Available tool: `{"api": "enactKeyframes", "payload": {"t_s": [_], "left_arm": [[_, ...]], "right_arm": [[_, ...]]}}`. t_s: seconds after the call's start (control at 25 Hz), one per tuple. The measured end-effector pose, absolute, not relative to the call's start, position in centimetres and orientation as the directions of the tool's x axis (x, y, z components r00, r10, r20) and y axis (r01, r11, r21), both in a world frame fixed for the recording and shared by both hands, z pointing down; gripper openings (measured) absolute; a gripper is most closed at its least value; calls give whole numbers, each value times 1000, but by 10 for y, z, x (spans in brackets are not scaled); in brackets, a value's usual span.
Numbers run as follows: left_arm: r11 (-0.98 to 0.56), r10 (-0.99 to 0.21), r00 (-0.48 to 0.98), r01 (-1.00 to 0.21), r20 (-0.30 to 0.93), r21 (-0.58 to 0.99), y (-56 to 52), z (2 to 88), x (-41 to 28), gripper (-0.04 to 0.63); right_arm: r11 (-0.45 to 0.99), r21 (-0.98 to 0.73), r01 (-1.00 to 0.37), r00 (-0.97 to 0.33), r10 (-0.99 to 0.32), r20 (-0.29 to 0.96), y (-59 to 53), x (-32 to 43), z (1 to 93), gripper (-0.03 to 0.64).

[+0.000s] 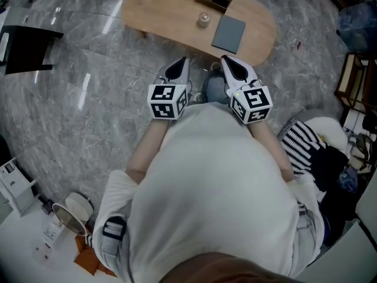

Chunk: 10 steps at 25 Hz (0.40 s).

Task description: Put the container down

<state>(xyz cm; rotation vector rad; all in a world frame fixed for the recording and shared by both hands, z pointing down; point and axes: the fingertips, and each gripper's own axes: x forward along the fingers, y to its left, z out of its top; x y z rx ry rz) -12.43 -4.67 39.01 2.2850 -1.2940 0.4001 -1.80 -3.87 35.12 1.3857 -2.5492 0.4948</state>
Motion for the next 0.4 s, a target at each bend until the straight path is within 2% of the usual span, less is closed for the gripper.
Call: {"api": "enactKeyframes", "payload": {"t_s": [0.4], "left_arm": [[-445, -694, 518, -855, 500, 267, -48, 401, -122, 1]], "right_arm": [[504, -198, -840, -542, -770, 339, -42, -21, 356, -3]]}}
